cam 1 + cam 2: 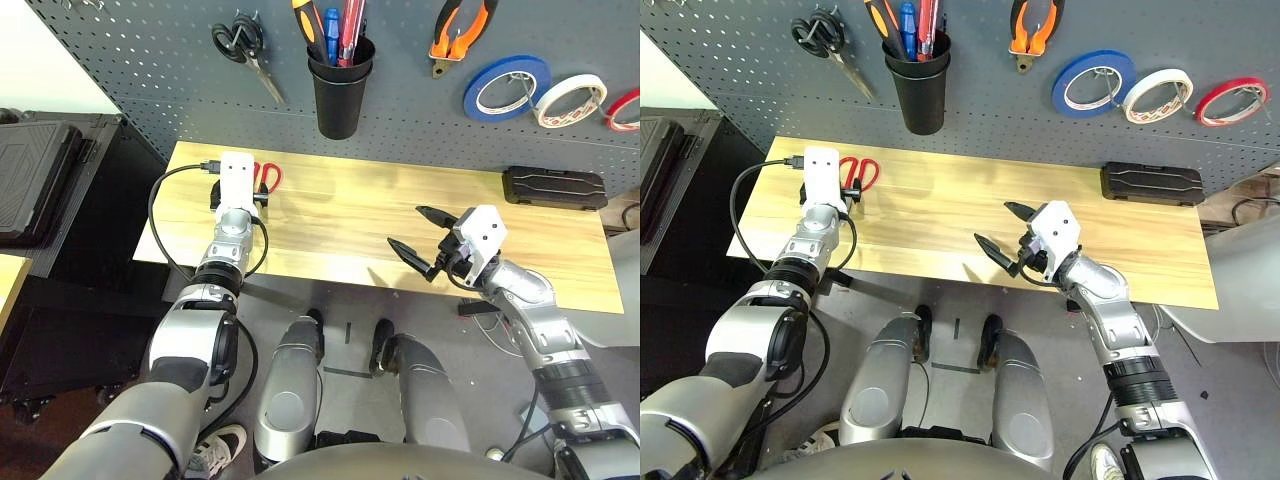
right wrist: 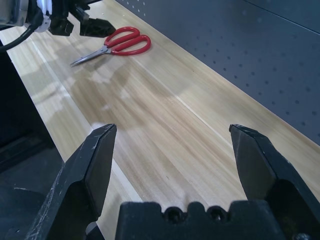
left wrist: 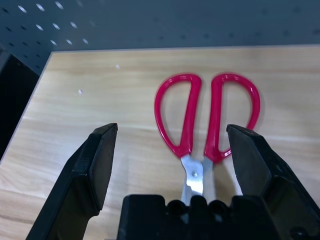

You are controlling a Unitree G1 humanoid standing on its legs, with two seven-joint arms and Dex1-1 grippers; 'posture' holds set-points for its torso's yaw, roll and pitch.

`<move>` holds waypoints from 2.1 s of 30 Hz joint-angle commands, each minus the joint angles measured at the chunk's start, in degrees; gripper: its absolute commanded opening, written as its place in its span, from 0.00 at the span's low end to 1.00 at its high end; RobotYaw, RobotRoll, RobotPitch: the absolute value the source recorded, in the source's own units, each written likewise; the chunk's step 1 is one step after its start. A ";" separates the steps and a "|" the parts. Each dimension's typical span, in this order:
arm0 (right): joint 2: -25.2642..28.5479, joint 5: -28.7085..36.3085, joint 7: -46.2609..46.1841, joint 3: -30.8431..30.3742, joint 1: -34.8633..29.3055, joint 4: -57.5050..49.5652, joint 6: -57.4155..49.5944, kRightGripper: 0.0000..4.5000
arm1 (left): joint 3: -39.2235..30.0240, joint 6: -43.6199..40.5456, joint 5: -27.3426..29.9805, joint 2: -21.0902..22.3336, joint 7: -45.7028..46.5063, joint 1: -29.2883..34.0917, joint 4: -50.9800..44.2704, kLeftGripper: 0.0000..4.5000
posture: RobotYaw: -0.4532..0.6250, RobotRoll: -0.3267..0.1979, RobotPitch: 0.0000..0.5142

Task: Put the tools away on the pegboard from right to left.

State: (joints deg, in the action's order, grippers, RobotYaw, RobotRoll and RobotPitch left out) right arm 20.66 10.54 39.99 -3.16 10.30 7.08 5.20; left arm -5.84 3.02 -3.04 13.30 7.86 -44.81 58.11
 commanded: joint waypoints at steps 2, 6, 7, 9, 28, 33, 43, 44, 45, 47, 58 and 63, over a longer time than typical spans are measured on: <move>0.39 0.07 0.31 0.41 -0.66 0.84 0.48 1.00 | -1.34 -1.53 1.41 -0.07 0.18 4.90 -6.05 0.99 | 0.62 0.62 0.64; 0.42 0.10 0.58 0.45 -0.18 1.66 0.93 1.00 | -2.09 -3.72 2.45 -0.25 -0.83 8.69 -13.66 0.99 | 0.63 0.62 0.64; 0.48 0.14 0.73 0.50 -0.04 1.91 1.10 1.00 | -2.23 -4.40 2.83 -0.36 -1.47 10.36 -16.97 0.99 | 0.64 0.62 0.64; 0.50 0.16 0.93 0.52 0.36 2.48 1.44 1.00 | -2.49 -6.15 3.65 -0.53 -2.61 12.97 -22.50 0.99 | 0.64 0.62 0.64; -0.35 0.04 2.40 0.10 3.59 7.55 4.17 1.00 | -4.08 -20.73 6.94 -0.74 -6.07 25.36 -52.04 0.99 | 0.69 0.62 0.65; -0.35 0.04 2.93 0.26 4.03 8.45 4.77 1.00 | -3.68 -21.41 6.67 -0.89 -6.51 25.73 -53.02 0.99 | 0.69 0.62 0.64; 0.29 1.00 5.48 0.01 3.34 7.70 4.11 1.00 | -1.92 -22.78 5.73 -1.04 -7.83 27.15 -53.87 0.99 | 0.69 0.62 0.64; 0.37 1.13 5.88 -0.07 3.14 7.38 3.74 1.00 | -1.72 -22.97 5.55 -0.84 -8.01 27.21 -53.62 0.99 | 0.69 0.62 0.64; 0.44 1.22 6.15 -0.12 2.90 6.96 3.30 1.00 | -1.54 -22.89 5.28 -0.53 -8.26 27.20 -52.97 0.99 | 0.69 0.62 0.64; 0.47 1.25 6.29 -0.09 2.60 6.43 2.88 1.00 | -1.31 -22.53 4.86 0.10 -8.76 26.90 -51.15 0.99 | 0.68 0.62 0.65; 1.97 1.28 5.24 0.88 -0.51 0.80 0.35 1.00 | -1.20 -13.88 1.46 4.41 -7.81 17.25 -24.34 0.99 | 0.61 0.62 0.68; 3.12 1.53 4.36 1.32 -2.65 -2.90 -1.79 1.00 | -0.97 -9.45 1.05 4.64 -7.45 13.48 -14.93 0.99 | 0.57 0.62 0.70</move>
State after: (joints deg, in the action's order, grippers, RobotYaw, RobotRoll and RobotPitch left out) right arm 23.02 11.50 44.50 -2.62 9.35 5.67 4.51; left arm -7.29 -7.90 -1.01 17.78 -0.01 -31.35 40.12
